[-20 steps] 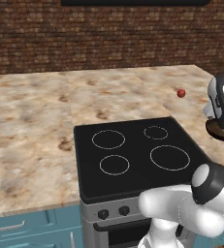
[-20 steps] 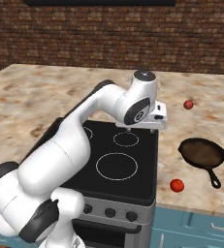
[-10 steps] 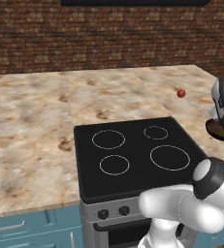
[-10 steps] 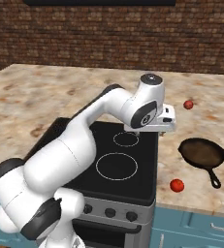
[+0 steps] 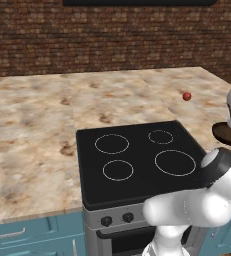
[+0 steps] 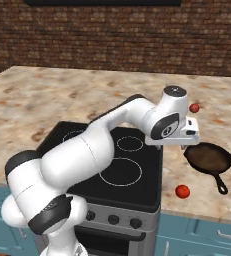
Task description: Place the pan on the rear right burner on the stove. Then place the tomato and the onion in the pan and turn on the rear right burner.
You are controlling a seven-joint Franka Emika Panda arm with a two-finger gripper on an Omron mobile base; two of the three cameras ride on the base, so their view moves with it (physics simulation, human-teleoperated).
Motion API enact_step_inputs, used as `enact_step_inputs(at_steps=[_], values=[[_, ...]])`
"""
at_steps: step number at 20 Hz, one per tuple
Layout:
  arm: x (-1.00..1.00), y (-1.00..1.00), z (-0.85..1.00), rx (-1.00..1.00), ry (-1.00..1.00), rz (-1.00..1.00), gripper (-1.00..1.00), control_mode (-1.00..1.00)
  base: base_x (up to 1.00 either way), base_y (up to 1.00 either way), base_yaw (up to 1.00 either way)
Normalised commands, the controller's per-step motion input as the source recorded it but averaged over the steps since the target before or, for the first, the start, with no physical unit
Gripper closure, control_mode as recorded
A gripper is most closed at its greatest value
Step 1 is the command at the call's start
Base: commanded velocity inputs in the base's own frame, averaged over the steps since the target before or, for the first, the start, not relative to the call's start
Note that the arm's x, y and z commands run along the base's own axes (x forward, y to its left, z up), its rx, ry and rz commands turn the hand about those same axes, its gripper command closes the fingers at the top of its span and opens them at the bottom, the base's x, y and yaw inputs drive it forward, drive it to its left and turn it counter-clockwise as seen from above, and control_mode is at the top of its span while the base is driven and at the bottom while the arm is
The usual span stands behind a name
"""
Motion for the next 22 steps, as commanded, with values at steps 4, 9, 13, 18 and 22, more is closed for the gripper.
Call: enact_step_inputs(at_steps=[4,9,13,18,22], values=[[0.0,-0.55,-0.17,0.0,0.09,0.0,-1.0,-1.0,0.0,0.0,0.0],[0.0,-0.39,-0.1,0.0,0.1,-0.01,-1.0,-1.0,0.0,0.0,0.0],[0.0,-0.35,-0.1,0.0,0.06,0.0,-1.0,-1.0,0.0,0.0,0.0],[0.0,-0.41,-0.23,0.0,0.0,0.0,-1.0,-1.0,0.0,0.0,0.0],[0.0,-0.3,-0.35,-0.04,0.0,0.0,-1.0,-1.0,0.0,0.0,0.0]])
